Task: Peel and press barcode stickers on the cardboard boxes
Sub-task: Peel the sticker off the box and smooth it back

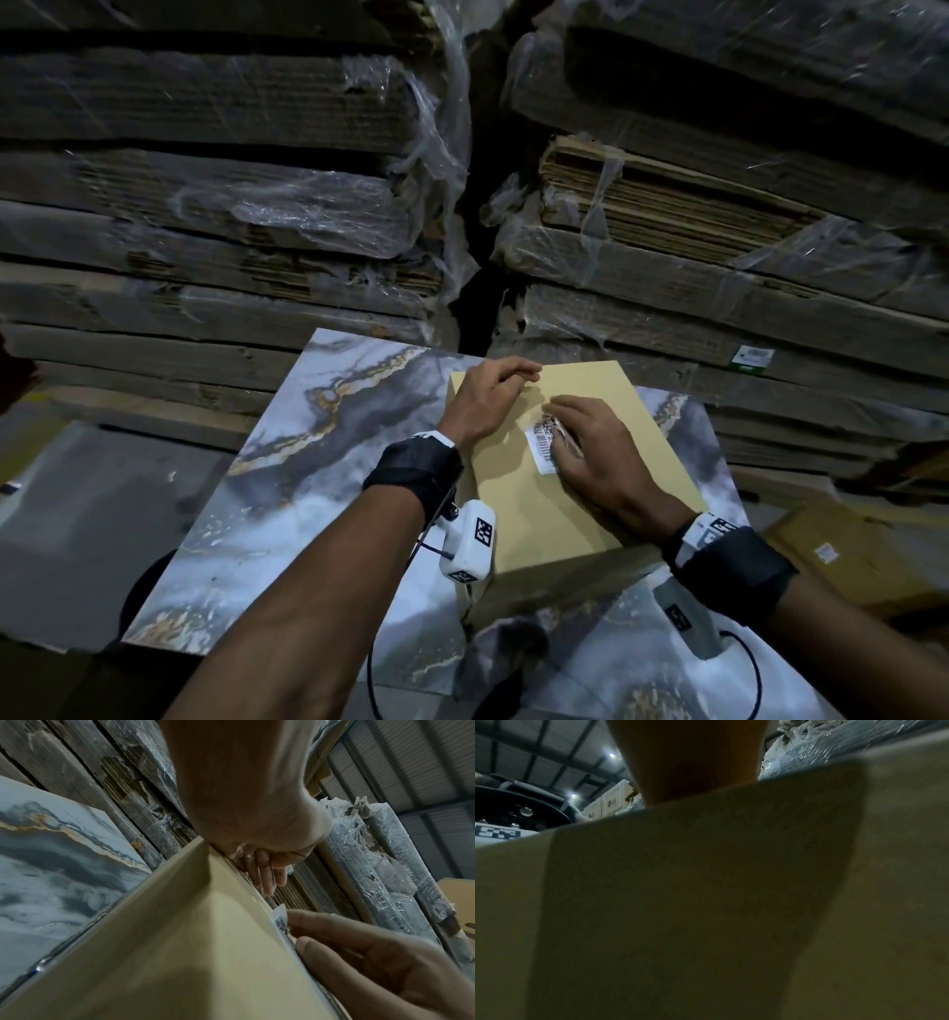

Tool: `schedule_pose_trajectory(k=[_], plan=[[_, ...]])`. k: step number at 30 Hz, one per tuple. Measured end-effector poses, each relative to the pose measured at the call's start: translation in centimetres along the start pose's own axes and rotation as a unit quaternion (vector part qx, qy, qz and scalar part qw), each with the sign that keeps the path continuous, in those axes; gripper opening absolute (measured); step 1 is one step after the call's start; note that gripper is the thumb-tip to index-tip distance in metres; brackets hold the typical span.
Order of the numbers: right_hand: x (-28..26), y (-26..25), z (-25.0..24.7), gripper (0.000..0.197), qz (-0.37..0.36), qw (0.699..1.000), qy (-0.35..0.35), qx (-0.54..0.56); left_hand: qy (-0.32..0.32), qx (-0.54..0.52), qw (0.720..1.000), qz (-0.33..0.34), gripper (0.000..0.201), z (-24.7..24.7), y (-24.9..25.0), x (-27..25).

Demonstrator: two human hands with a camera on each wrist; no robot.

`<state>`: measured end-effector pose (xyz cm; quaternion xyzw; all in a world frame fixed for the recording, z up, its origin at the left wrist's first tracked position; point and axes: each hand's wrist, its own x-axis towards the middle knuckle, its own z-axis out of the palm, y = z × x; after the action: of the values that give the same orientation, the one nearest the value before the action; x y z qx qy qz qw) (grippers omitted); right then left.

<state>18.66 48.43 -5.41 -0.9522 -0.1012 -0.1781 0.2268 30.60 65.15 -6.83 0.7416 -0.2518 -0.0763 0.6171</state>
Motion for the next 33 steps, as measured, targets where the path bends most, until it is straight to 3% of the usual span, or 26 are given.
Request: schedule_pose_trajectory(k=[4, 9, 15, 27, 33], plan=[[0.1, 0.5, -0.9, 0.026, -0.019, 0.999, -0.026, -0.043, -0.006, 0.050, 0.999, 0.021, 0.047, 0.2, 0.2, -0.1], [0.8, 1.1, -0.3, 0.032, 0.022, 0.996, -0.057, -0.070, -0.021, 0.061, 0.998, 0.023, 0.044, 0.5, 0.0, 0.1], [1.5, 0.7, -0.7, 0.009, 0.018, 0.998, -0.041, -0.049, -0.034, 0.060, 0.998, 0.016, 0.045, 0.4, -0.1, 0.2], [1.0, -1.1, -1.2, 0.004, -0.005, 0.981, -0.120, -0.153, -0.023, 0.070, 0.997, 0.026, 0.042, 0.5, -0.4, 0.0], [0.3, -1.8, -1.5, 0.016, 0.021, 0.978, -0.134, -0.160, -0.036, 0.095, 0.994, 0.029, 0.043, 0.3, -0.3, 0.1]])
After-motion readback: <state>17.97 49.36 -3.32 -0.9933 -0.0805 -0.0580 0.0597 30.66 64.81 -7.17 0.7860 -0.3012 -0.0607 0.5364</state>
